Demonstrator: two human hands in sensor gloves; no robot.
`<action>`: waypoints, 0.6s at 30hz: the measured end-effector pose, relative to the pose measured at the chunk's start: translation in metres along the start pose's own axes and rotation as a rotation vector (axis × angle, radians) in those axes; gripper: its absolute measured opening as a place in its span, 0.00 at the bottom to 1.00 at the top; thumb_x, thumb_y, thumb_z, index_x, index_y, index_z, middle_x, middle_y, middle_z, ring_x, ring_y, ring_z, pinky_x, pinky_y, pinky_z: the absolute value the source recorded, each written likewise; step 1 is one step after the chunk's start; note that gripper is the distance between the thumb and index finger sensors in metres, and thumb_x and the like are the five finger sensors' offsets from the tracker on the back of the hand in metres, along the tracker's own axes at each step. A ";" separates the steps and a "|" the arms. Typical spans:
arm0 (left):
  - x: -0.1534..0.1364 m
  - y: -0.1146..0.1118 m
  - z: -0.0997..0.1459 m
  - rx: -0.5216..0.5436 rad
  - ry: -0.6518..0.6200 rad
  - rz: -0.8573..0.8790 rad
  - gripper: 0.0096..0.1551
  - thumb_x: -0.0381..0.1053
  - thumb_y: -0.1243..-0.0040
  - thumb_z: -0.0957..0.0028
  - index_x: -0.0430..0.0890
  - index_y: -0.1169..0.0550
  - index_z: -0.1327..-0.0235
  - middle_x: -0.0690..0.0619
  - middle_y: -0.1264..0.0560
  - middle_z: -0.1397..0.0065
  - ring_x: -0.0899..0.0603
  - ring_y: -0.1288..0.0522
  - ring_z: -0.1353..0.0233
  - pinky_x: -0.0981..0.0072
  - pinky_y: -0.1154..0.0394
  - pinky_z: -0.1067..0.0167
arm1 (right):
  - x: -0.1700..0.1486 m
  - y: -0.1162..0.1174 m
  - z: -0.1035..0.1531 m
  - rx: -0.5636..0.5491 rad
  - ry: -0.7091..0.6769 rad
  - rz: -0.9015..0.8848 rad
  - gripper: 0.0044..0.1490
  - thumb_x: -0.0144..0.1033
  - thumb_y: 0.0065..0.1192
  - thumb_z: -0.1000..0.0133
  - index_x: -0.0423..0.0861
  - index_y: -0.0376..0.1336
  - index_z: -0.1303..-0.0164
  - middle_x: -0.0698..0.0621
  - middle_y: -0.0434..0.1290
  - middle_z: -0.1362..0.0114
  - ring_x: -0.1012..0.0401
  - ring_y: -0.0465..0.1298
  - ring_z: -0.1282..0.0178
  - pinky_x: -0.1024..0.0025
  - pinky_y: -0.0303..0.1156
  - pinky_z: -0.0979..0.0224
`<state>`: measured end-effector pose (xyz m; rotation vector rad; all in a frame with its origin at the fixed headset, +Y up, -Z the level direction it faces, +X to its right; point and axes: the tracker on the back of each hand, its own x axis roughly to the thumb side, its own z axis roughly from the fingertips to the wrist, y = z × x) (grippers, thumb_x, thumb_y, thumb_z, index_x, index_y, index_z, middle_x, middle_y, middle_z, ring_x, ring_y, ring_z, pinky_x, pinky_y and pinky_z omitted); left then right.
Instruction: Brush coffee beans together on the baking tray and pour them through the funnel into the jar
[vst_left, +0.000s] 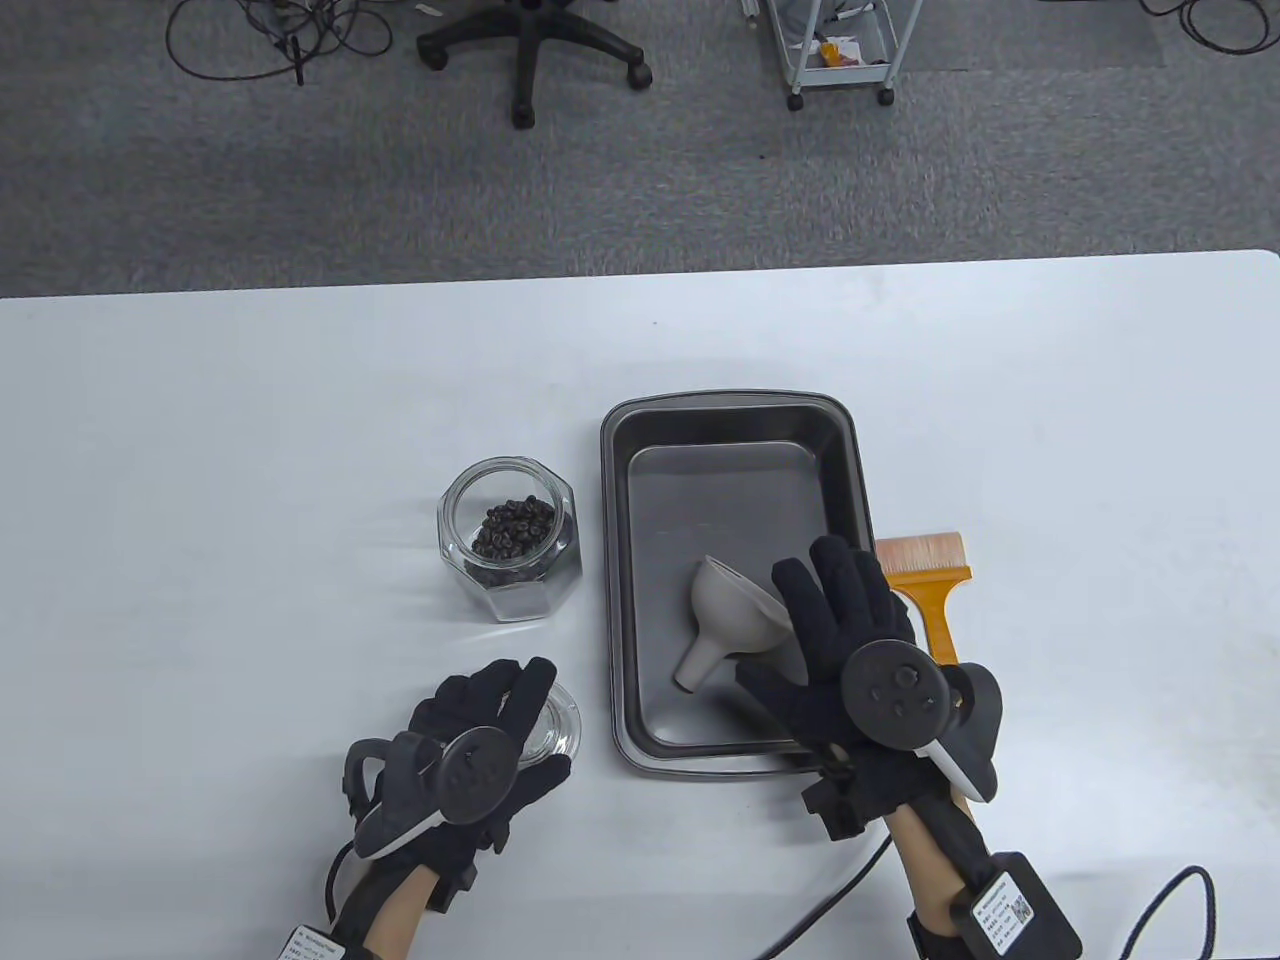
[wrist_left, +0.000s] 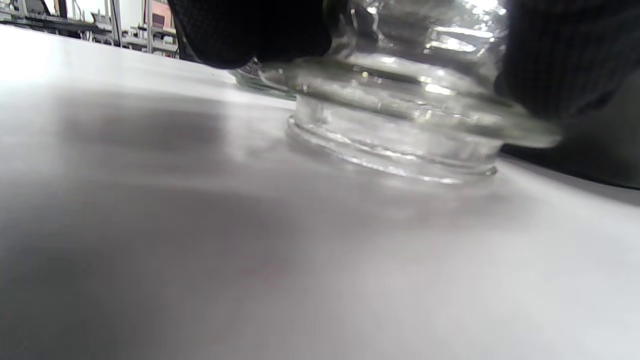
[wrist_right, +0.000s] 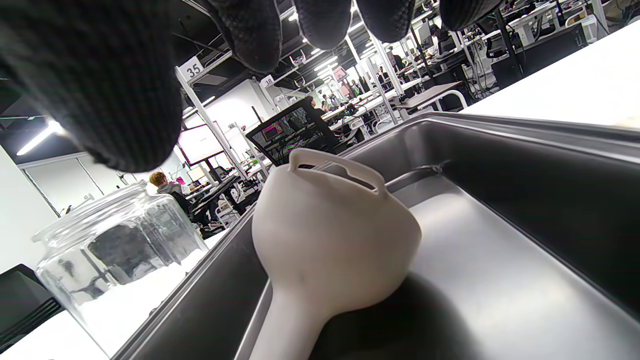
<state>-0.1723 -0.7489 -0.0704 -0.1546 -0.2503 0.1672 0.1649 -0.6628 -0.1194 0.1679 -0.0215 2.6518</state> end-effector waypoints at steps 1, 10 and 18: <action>0.000 0.000 0.000 0.003 -0.003 0.001 0.54 0.77 0.32 0.58 0.64 0.42 0.21 0.54 0.37 0.16 0.44 0.31 0.30 0.51 0.31 0.27 | 0.000 0.000 0.000 -0.001 -0.002 -0.002 0.56 0.67 0.76 0.56 0.60 0.52 0.22 0.48 0.50 0.11 0.44 0.52 0.13 0.38 0.54 0.18; -0.002 0.007 0.004 0.004 0.000 0.039 0.51 0.76 0.32 0.58 0.64 0.39 0.23 0.53 0.35 0.18 0.43 0.28 0.33 0.50 0.27 0.31 | -0.003 -0.004 0.000 -0.004 0.002 -0.035 0.56 0.67 0.76 0.56 0.59 0.53 0.22 0.48 0.50 0.11 0.44 0.53 0.13 0.38 0.54 0.18; -0.002 0.040 0.017 0.042 0.021 0.090 0.49 0.76 0.31 0.58 0.65 0.37 0.23 0.52 0.34 0.18 0.43 0.28 0.34 0.50 0.27 0.31 | -0.003 -0.004 0.000 -0.004 0.009 -0.043 0.56 0.66 0.76 0.56 0.59 0.53 0.22 0.48 0.50 0.11 0.44 0.53 0.13 0.38 0.54 0.18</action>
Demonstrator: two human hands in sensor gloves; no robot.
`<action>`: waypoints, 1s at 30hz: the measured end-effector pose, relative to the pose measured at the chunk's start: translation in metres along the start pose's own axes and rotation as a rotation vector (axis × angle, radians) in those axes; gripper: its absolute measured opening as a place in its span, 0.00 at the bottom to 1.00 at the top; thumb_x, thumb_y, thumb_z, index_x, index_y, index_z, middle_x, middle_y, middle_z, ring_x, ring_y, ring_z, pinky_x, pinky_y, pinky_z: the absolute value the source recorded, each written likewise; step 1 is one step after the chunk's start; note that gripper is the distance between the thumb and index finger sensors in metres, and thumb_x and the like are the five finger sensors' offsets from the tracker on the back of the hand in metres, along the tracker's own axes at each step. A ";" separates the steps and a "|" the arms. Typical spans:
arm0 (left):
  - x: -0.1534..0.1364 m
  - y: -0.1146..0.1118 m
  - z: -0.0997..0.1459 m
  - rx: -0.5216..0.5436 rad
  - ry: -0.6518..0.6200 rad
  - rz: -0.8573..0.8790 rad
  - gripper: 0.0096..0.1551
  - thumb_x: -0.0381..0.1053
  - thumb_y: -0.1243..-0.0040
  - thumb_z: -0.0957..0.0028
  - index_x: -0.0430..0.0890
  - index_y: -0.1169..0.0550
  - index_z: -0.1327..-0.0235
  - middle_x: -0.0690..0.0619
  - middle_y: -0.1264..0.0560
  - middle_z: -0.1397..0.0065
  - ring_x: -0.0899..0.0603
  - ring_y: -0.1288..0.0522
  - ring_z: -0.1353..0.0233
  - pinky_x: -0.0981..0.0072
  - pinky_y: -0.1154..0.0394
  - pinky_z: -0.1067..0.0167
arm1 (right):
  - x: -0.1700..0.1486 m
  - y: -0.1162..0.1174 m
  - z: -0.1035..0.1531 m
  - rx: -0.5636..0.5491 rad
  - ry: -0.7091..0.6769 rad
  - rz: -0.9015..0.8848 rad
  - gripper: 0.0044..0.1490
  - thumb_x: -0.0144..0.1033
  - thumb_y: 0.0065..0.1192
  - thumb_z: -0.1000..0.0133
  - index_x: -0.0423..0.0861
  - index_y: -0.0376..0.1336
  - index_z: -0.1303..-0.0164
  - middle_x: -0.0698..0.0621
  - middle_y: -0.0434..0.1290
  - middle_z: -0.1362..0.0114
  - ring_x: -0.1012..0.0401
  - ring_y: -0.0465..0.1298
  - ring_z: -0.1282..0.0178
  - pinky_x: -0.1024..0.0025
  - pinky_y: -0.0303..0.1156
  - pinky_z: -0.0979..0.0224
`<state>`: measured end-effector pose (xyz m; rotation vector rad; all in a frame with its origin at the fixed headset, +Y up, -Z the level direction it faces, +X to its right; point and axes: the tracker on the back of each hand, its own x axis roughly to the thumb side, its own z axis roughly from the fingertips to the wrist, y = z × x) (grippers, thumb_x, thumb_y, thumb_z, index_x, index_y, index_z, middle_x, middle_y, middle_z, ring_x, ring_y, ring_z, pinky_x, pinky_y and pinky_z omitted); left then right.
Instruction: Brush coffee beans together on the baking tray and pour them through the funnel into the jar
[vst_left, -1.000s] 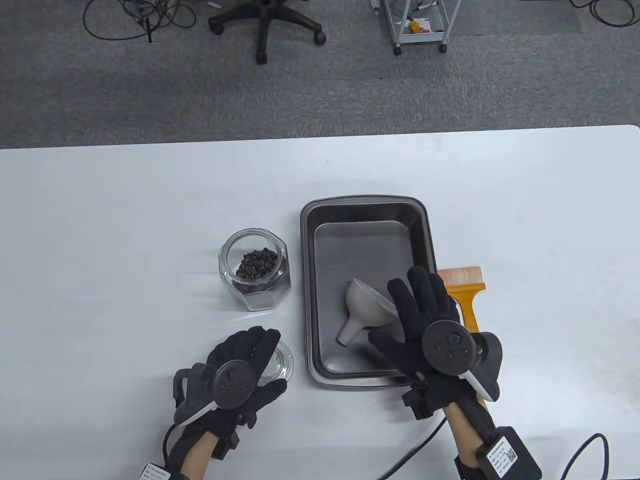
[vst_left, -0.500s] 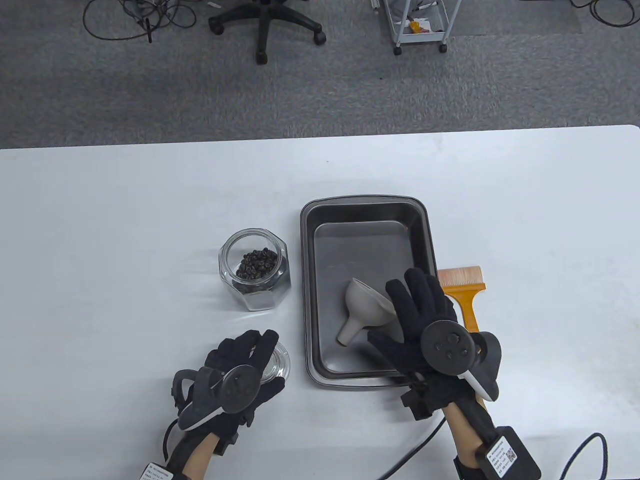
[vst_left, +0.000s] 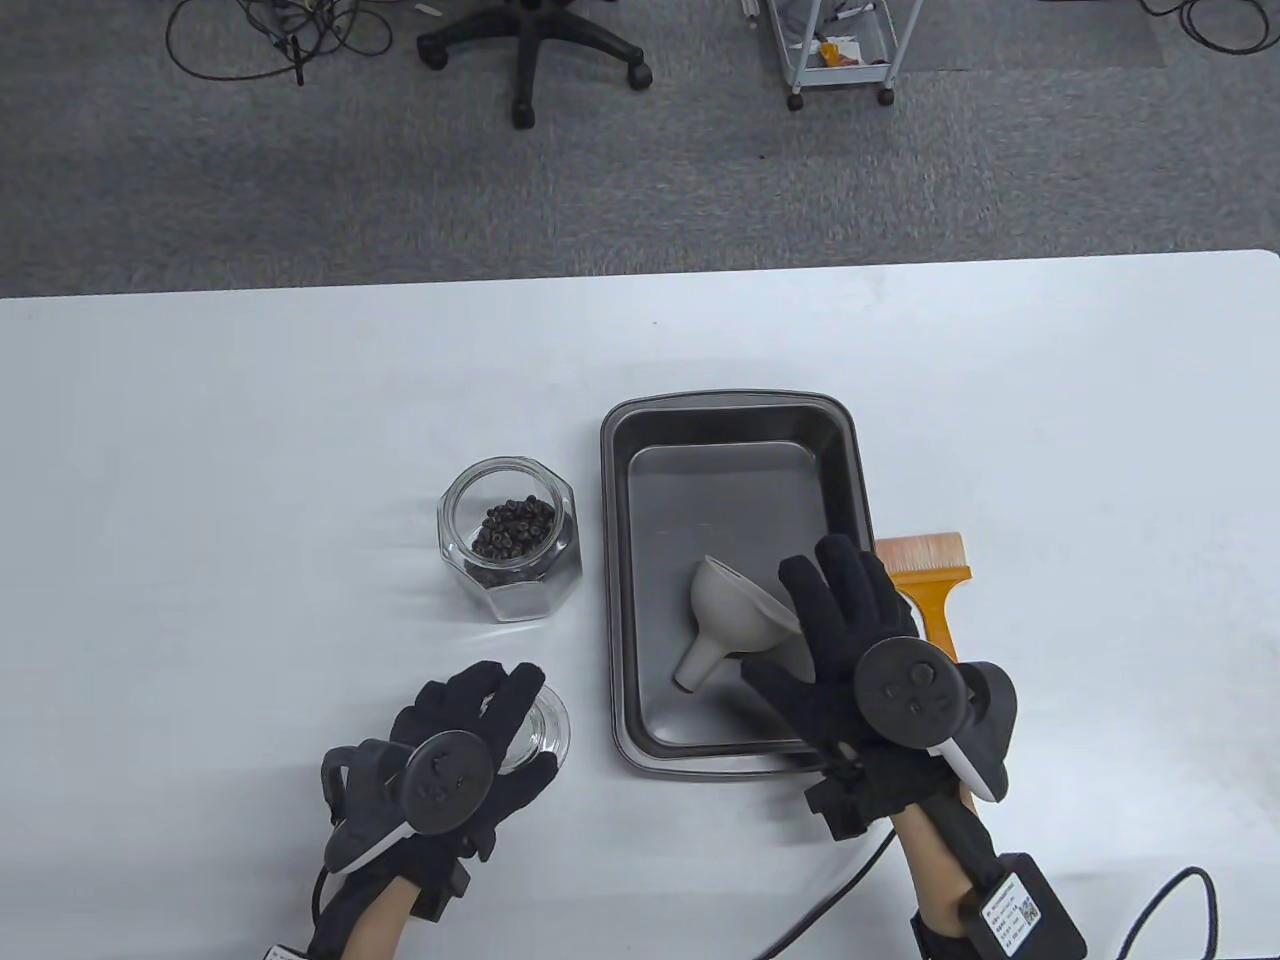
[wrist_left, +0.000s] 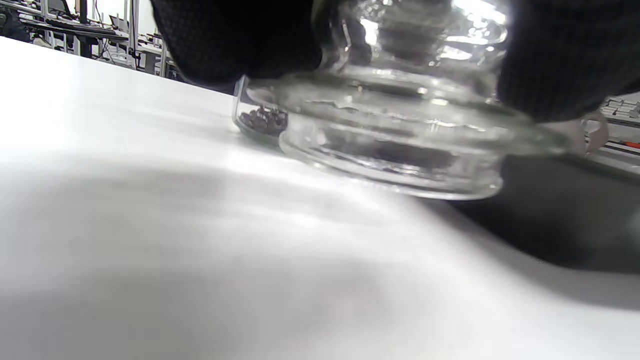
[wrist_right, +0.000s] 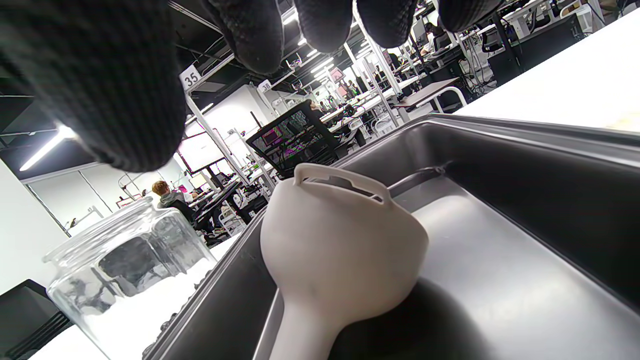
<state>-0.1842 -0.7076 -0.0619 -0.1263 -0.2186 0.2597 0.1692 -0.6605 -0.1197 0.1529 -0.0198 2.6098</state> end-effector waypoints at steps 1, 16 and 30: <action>0.001 0.004 0.001 0.004 0.000 -0.005 0.49 0.76 0.31 0.58 0.66 0.37 0.23 0.52 0.34 0.18 0.43 0.28 0.34 0.50 0.27 0.31 | 0.000 0.001 0.000 -0.001 -0.004 0.006 0.56 0.66 0.76 0.56 0.59 0.53 0.22 0.48 0.50 0.11 0.44 0.53 0.13 0.38 0.55 0.18; 0.006 0.096 -0.014 0.121 0.044 0.015 0.49 0.76 0.30 0.57 0.66 0.37 0.23 0.53 0.34 0.18 0.43 0.28 0.34 0.50 0.27 0.32 | 0.000 0.001 0.000 0.015 -0.004 0.016 0.56 0.66 0.76 0.56 0.59 0.52 0.21 0.47 0.50 0.11 0.44 0.53 0.13 0.38 0.55 0.18; 0.000 0.135 -0.072 0.143 0.119 0.061 0.49 0.76 0.30 0.57 0.67 0.37 0.23 0.53 0.34 0.18 0.43 0.28 0.33 0.50 0.28 0.31 | -0.001 -0.001 -0.003 0.012 0.002 -0.004 0.56 0.66 0.76 0.56 0.59 0.52 0.21 0.47 0.50 0.11 0.44 0.53 0.13 0.38 0.55 0.18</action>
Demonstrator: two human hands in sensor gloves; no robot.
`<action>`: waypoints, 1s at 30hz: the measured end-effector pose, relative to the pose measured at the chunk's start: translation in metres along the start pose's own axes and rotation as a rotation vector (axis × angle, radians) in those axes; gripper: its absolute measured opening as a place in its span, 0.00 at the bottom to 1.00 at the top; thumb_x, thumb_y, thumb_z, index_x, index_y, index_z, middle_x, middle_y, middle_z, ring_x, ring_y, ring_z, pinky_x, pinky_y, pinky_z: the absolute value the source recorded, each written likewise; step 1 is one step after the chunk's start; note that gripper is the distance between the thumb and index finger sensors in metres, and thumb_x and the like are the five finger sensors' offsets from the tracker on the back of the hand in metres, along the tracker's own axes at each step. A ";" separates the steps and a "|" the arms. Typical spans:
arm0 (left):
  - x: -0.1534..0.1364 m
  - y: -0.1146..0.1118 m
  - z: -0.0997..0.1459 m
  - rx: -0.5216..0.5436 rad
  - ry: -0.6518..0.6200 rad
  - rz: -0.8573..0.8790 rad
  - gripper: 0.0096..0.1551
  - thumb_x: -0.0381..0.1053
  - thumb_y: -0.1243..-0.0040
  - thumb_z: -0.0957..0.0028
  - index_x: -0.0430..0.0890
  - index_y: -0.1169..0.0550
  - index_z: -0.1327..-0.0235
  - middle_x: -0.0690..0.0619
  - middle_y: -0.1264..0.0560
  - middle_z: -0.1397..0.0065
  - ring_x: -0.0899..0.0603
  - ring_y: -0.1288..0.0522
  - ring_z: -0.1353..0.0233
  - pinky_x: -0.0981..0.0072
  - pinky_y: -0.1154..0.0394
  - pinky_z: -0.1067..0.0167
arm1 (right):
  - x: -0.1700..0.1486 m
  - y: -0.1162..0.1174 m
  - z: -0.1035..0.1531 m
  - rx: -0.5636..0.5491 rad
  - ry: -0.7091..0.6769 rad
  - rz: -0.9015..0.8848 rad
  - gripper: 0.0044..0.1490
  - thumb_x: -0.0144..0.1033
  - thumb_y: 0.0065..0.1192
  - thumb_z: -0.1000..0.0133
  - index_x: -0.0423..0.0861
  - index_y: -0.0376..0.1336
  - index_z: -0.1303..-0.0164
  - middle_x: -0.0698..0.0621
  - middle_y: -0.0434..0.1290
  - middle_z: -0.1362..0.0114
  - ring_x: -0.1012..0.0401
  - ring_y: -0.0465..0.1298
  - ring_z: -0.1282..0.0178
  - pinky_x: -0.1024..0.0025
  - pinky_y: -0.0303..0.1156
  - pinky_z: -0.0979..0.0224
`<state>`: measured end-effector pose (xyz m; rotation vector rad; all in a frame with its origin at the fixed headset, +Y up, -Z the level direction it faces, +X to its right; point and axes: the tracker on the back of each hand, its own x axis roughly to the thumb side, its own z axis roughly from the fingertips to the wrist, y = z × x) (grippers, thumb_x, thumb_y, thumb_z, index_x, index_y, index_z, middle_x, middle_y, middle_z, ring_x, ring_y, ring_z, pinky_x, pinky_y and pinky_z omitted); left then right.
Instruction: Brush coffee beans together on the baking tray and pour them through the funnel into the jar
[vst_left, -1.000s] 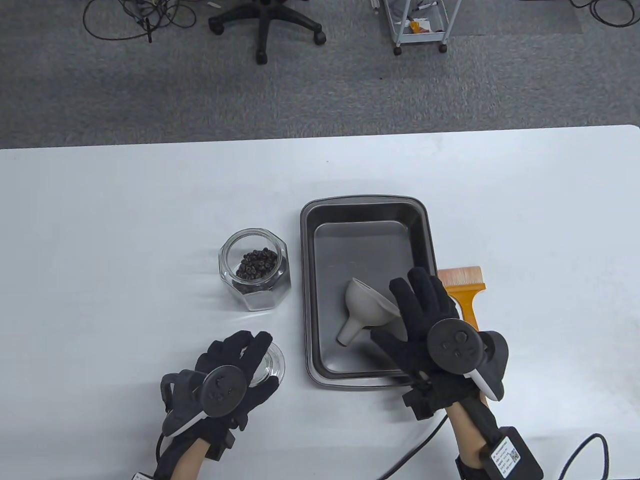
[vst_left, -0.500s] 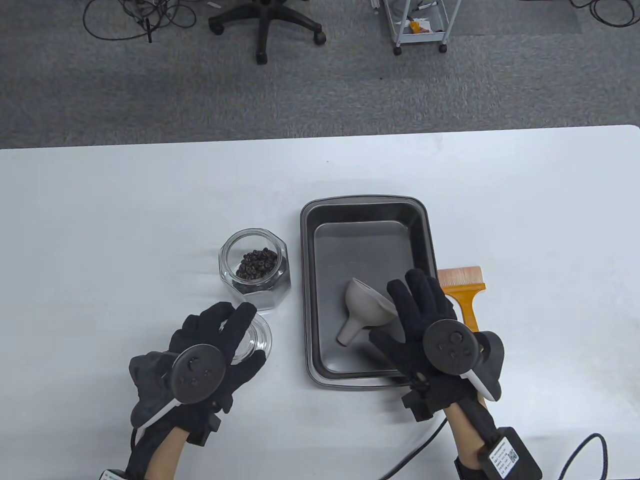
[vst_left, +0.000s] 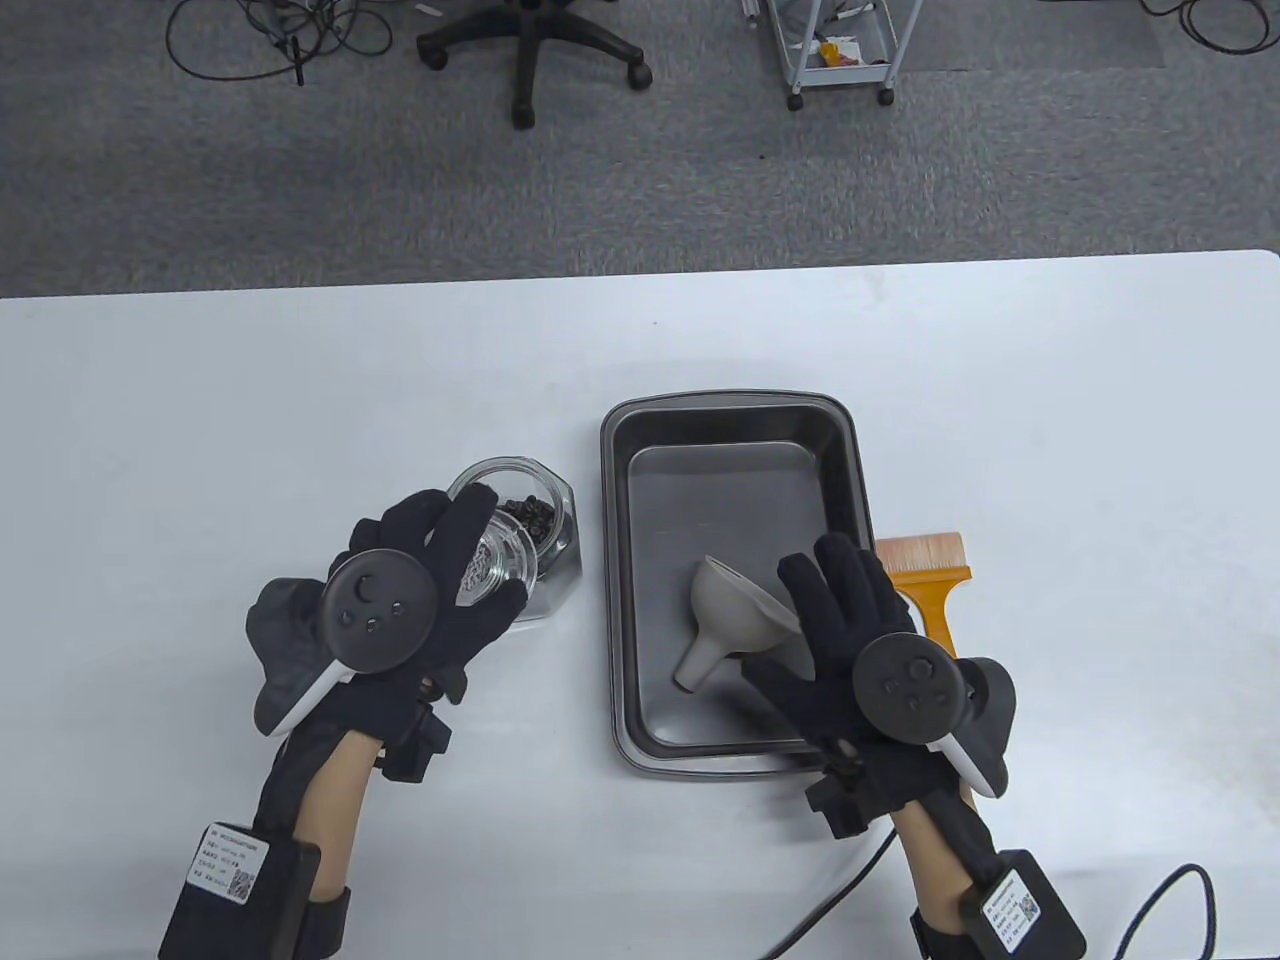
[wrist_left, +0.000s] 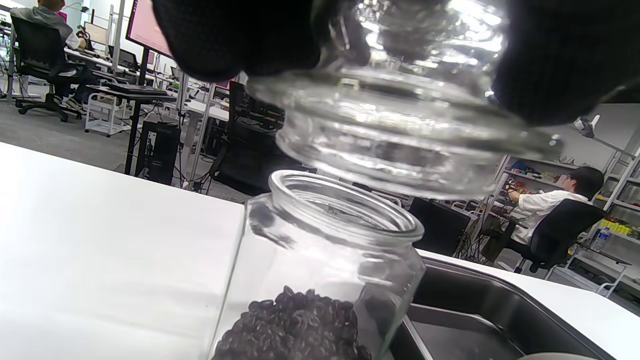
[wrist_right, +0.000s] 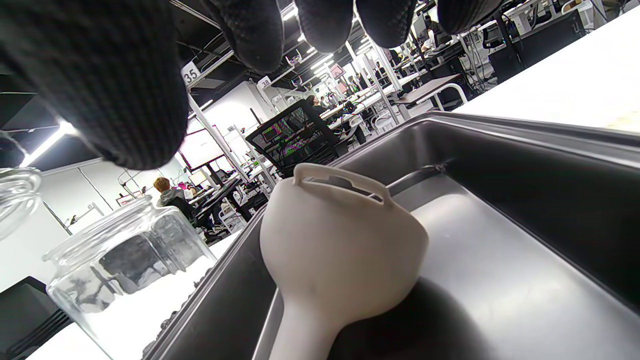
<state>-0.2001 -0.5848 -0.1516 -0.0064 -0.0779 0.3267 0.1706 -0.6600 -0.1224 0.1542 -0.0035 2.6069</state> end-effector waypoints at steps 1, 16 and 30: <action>0.000 -0.001 -0.004 -0.005 0.005 0.005 0.49 0.76 0.29 0.57 0.67 0.37 0.23 0.53 0.34 0.17 0.43 0.28 0.33 0.50 0.28 0.30 | 0.000 0.000 0.000 -0.001 0.001 -0.002 0.56 0.66 0.76 0.56 0.59 0.52 0.21 0.47 0.50 0.11 0.44 0.53 0.13 0.38 0.55 0.18; -0.003 -0.020 -0.053 -0.052 0.061 0.006 0.50 0.76 0.29 0.57 0.67 0.37 0.22 0.55 0.35 0.17 0.44 0.29 0.33 0.51 0.29 0.29 | -0.003 -0.001 -0.003 0.005 0.010 0.004 0.55 0.66 0.76 0.55 0.59 0.53 0.21 0.47 0.50 0.11 0.44 0.53 0.13 0.39 0.55 0.18; -0.001 -0.037 -0.066 -0.074 0.060 -0.035 0.49 0.76 0.29 0.57 0.68 0.38 0.22 0.56 0.36 0.16 0.44 0.30 0.31 0.51 0.31 0.28 | -0.006 -0.001 -0.006 0.011 0.028 0.011 0.55 0.65 0.76 0.55 0.59 0.53 0.22 0.48 0.50 0.11 0.45 0.54 0.13 0.39 0.55 0.18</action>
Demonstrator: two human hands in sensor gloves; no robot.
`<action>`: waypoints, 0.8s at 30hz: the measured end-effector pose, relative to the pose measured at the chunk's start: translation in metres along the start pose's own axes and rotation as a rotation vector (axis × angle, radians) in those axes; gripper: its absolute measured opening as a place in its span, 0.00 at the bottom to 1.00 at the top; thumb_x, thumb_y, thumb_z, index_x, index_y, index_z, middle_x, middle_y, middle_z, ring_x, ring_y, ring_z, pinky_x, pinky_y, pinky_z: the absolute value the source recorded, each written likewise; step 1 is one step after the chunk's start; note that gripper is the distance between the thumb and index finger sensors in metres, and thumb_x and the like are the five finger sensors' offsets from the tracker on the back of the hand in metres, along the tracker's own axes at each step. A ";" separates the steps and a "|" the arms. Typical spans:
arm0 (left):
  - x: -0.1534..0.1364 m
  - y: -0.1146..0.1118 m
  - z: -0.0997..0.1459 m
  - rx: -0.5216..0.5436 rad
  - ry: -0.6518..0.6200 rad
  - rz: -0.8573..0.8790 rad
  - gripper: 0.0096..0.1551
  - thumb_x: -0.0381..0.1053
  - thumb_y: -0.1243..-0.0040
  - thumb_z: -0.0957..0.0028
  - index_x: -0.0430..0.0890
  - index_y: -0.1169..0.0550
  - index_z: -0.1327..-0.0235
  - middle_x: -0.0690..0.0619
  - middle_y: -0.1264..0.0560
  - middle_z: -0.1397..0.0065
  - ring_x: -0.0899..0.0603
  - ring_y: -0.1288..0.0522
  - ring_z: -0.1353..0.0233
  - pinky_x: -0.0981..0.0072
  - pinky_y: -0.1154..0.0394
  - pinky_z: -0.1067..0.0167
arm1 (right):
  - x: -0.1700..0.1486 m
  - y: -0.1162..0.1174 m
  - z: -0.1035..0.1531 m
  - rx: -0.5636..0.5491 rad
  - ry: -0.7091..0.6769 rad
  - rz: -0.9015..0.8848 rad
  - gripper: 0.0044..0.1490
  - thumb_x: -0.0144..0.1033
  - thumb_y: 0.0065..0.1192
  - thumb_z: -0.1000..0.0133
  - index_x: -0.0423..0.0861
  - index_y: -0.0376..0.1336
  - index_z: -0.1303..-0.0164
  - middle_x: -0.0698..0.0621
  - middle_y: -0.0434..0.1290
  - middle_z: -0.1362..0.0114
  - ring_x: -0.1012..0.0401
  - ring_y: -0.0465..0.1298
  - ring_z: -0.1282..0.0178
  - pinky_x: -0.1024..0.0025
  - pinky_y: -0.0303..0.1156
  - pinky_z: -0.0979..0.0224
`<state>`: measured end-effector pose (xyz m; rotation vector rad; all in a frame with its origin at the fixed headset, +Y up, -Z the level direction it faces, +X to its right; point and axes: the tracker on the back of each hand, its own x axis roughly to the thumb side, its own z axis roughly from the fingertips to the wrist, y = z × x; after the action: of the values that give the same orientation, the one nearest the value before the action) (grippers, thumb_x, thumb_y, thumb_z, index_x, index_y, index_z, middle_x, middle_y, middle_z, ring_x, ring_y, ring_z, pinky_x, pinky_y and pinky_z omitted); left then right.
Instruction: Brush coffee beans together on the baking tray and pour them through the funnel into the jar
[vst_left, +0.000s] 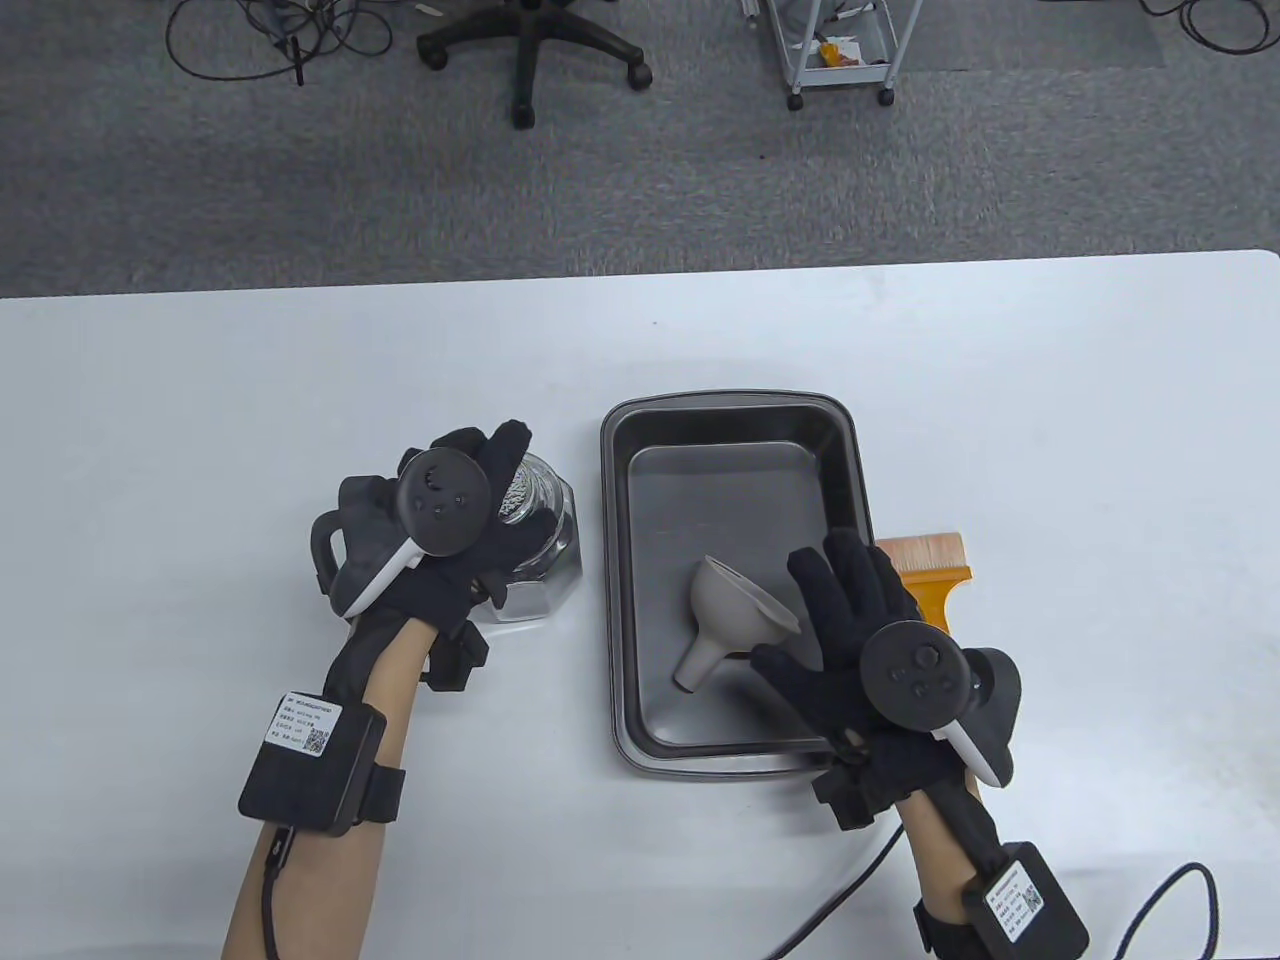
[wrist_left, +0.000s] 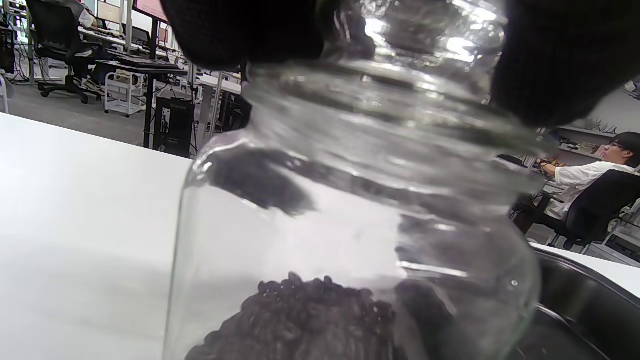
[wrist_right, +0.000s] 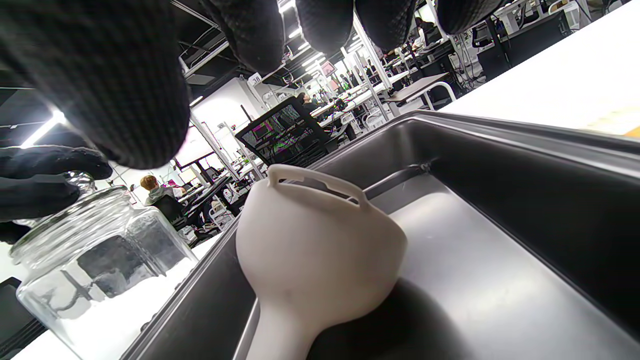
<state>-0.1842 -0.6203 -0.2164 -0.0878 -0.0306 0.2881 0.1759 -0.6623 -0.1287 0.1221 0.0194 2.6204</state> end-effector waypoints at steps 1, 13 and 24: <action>0.000 0.000 0.000 0.000 -0.001 -0.003 0.49 0.76 0.29 0.57 0.68 0.38 0.22 0.56 0.36 0.16 0.45 0.30 0.31 0.51 0.31 0.28 | 0.000 0.000 0.000 0.000 0.000 0.001 0.55 0.65 0.76 0.55 0.59 0.53 0.22 0.47 0.50 0.11 0.45 0.53 0.13 0.39 0.55 0.18; 0.001 -0.001 0.007 0.028 0.024 -0.055 0.51 0.80 0.31 0.58 0.72 0.39 0.22 0.61 0.36 0.13 0.39 0.35 0.21 0.47 0.34 0.24 | 0.002 0.004 0.000 0.013 -0.005 0.024 0.55 0.65 0.76 0.55 0.59 0.53 0.22 0.47 0.51 0.11 0.45 0.54 0.13 0.39 0.55 0.18; -0.013 0.010 0.059 0.121 0.013 0.065 0.54 0.83 0.36 0.58 0.69 0.42 0.20 0.56 0.45 0.09 0.36 0.46 0.12 0.35 0.43 0.21 | 0.005 0.000 0.003 -0.009 -0.021 0.025 0.55 0.66 0.75 0.55 0.60 0.53 0.22 0.49 0.51 0.11 0.47 0.53 0.12 0.39 0.54 0.18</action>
<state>-0.2019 -0.6092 -0.1586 0.0300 0.0030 0.3535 0.1716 -0.6602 -0.1249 0.1482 -0.0009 2.6434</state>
